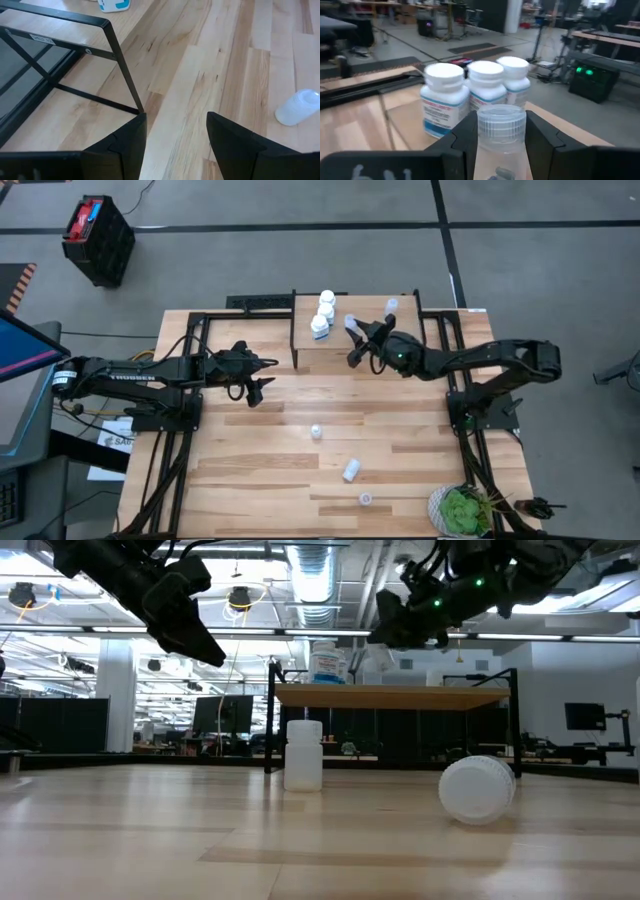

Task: Pick and place medicine bottles onto shelf by color
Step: Put the left transparent pill bottle on the shelf aligned with the other transparent bottle

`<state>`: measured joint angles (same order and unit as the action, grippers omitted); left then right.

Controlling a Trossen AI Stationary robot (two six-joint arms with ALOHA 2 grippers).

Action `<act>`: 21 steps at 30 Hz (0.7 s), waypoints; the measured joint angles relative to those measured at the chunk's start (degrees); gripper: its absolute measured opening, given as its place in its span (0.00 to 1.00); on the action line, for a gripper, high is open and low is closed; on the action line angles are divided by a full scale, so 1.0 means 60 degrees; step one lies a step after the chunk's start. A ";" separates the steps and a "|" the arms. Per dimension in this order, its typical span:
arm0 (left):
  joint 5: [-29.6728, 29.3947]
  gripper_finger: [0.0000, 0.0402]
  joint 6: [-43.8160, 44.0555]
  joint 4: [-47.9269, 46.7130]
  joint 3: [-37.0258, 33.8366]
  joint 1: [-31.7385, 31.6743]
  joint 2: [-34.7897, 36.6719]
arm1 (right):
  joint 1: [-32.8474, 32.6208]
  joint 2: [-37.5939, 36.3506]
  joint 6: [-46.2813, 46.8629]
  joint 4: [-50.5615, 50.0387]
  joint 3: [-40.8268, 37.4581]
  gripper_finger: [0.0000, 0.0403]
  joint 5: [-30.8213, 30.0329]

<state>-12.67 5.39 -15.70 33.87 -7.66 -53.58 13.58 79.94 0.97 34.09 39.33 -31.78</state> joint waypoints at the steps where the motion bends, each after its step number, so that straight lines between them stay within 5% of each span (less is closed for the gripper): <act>1: 0.0000 0.48 0.0000 0.0000 0.0000 0.0000 0.0000 | 0.0000 0.0102 0.0005 0.0087 0.0000 0.34 -0.0061; 21: 0.0004 0.48 0.0000 0.0000 0.0000 0.0000 0.0000 | 0.0011 0.0798 -0.0171 0.0826 0.0000 0.41 -0.0188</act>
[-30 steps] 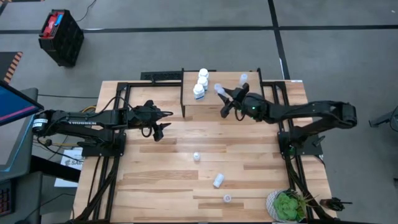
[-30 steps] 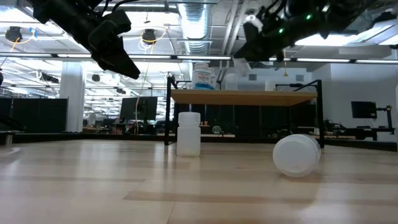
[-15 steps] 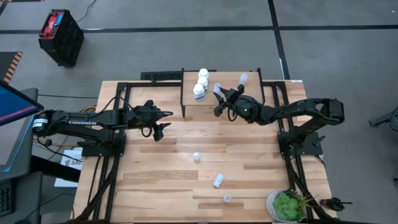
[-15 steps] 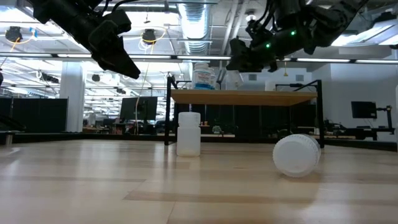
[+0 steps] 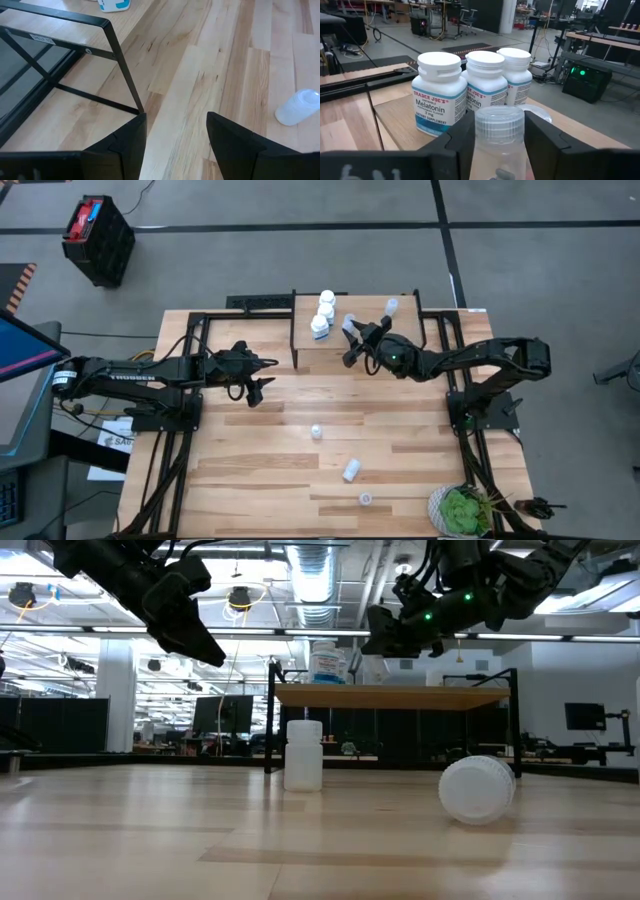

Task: Pick and place medicine bottles onto shelf by color
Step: Put the left transparent pill bottle on the shelf aligned with the other transparent bottle, then adjust the white medicine bottle on the shelf

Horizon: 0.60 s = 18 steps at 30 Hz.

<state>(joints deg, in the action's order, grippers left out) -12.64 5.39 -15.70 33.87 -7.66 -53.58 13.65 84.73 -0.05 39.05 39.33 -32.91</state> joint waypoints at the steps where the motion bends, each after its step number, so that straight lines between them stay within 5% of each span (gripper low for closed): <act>1: 0.0000 0.48 0.0000 0.0000 0.0000 0.0000 0.0000 | 0.0000 0.0000 0.0000 0.0000 0.0000 0.42 0.0000; 18: 0.0011 0.48 0.0073 0.0000 0.0000 0.0000 0.0000 | 0.0069 -0.0017 -0.0288 0.0025 0.0000 0.59 0.0004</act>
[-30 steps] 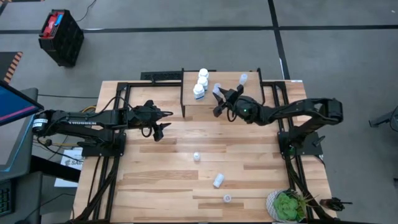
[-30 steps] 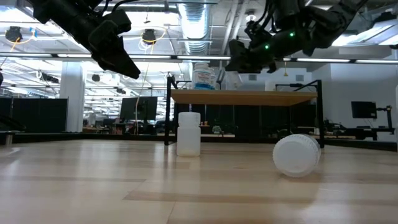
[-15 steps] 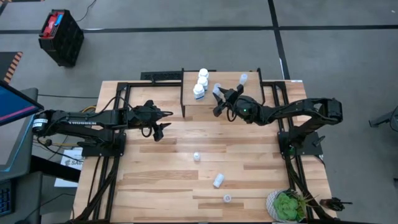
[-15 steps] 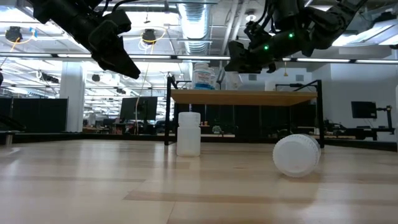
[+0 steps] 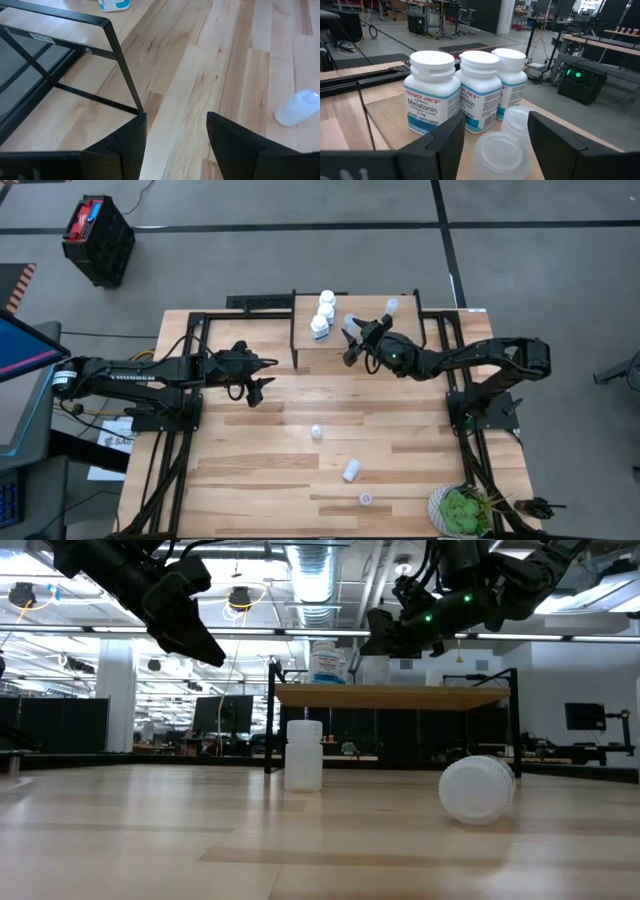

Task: Pick and place medicine bottles onto shelf by color
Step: Adjust the white medicine bottle on the shelf

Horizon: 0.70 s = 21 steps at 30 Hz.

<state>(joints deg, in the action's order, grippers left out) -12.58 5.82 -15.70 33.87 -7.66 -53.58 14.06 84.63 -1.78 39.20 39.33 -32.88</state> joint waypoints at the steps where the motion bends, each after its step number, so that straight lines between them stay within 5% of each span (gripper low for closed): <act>1: 0.0000 0.48 0.0000 -0.0001 0.0000 0.0000 0.0000 | 0.0000 -0.0065 -0.0028 -0.0031 0.0000 0.59 0.0000; 12: 0.0000 0.48 0.0000 -0.0001 0.0000 0.0000 0.0000 | -0.0472 -0.1756 -0.0535 -0.0064 0.0000 0.59 0.0005; 21: -0.0004 0.48 0.0004 0.0021 0.0000 0.0000 0.0000 | -0.0956 -0.3103 -0.0537 -0.1823 0.0174 0.58 0.0083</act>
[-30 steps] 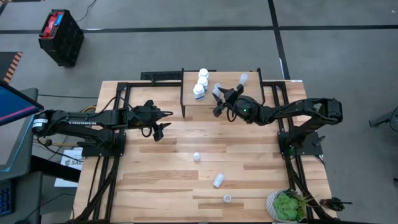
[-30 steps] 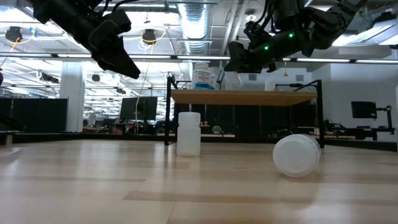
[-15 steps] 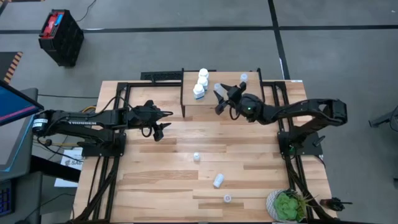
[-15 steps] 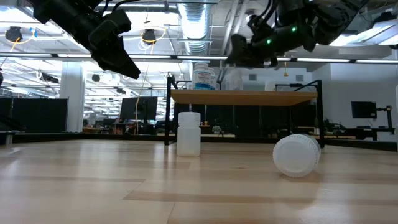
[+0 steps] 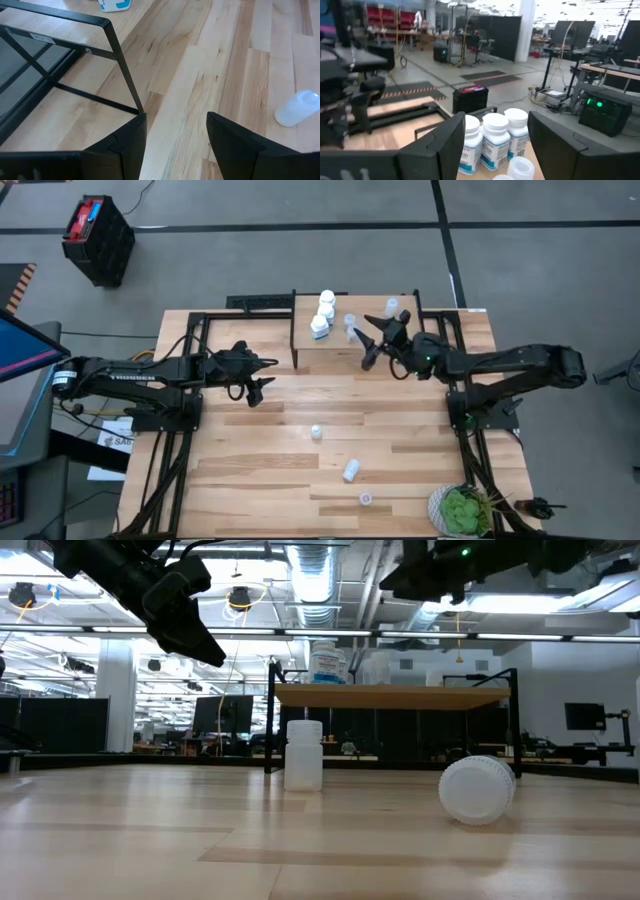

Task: Pick and place medicine bottles onto shelf by color
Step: Adjust the white medicine bottle on the shelf

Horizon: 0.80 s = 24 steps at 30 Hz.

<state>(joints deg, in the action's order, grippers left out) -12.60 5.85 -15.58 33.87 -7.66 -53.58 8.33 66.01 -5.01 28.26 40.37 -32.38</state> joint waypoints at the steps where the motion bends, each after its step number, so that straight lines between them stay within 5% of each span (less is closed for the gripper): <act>1: -0.0002 0.48 0.0000 0.0013 0.0000 0.0000 0.0000 | 0.0047 -0.0112 0.0010 -0.0527 0.0199 0.58 0.0088; 5: -0.0184 0.48 0.0000 0.0633 0.0000 0.0000 -0.0004 | 0.0308 -0.0301 0.0557 -0.3343 0.1433 0.54 0.0234; 12: -0.0181 0.48 -0.0685 0.4453 0.0072 -0.0030 -0.0004 | 0.0840 -0.0171 0.0658 -0.7571 0.3889 0.47 0.0348; 17: -0.0122 0.48 -0.0361 0.3110 0.1219 -0.0506 -0.0490 | 0.1470 -0.0024 0.0681 -0.9464 0.5153 0.43 0.1407; 24: 0.0022 0.48 -0.0767 0.0660 0.3416 -0.1312 -0.2912 | 0.2211 0.0320 0.0682 -1.0936 0.5812 0.38 0.1737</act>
<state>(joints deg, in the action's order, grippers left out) -12.47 1.25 -11.61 54.36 -15.53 -71.05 21.60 67.93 -0.91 -37.36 75.25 -21.96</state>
